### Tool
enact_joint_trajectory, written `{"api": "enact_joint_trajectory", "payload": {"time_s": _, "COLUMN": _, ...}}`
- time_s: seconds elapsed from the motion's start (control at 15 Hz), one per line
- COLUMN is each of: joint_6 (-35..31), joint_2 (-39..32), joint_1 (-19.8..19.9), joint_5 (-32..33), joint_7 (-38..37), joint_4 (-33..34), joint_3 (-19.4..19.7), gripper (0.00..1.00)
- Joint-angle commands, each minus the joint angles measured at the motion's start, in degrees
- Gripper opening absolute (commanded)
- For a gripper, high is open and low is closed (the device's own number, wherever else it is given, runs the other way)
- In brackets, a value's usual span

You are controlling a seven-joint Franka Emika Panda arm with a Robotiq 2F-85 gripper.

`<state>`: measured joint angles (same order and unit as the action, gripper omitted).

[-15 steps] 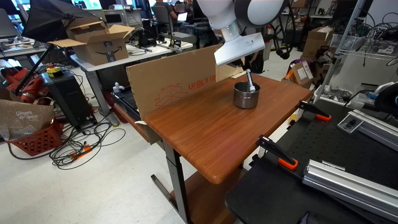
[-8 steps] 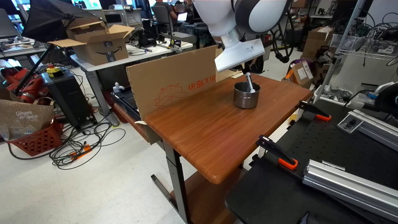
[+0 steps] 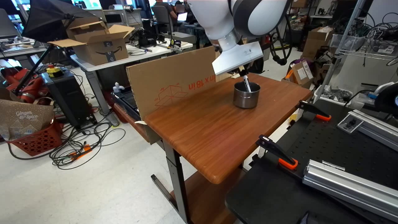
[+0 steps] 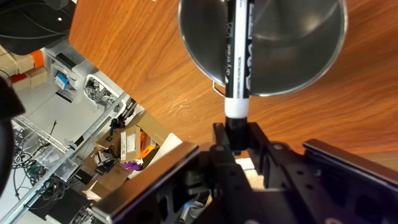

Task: Put the marker in the silver pot

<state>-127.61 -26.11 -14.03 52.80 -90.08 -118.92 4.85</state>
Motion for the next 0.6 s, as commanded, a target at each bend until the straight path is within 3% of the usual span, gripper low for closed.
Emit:
{"api": "enact_joint_trajectory", "payload": {"time_s": 0.0, "joint_6": 0.71, "joint_2": -0.92, "joint_1": 1.41, "joint_5": 1.2, "joint_7": -0.57, "joint_4": 1.0, "joint_3": -1.41, "gripper": 0.5}}
{"api": "enact_joint_trajectory", "payload": {"time_s": 0.47, "joint_6": 0.36, "joint_2": -0.54, "joint_1": 1.93, "joint_5": 1.05, "joint_7": -0.56, "joint_4": 0.76, "joint_3": -1.37, "gripper": 0.99}}
{"api": "enact_joint_trajectory", "payload": {"time_s": 0.53, "joint_6": 0.35, "joint_2": -0.41, "joint_1": 2.03, "joint_5": 0.84, "joint_7": -0.4, "joint_4": 0.74, "joint_3": -1.43, "gripper": 1.0}}
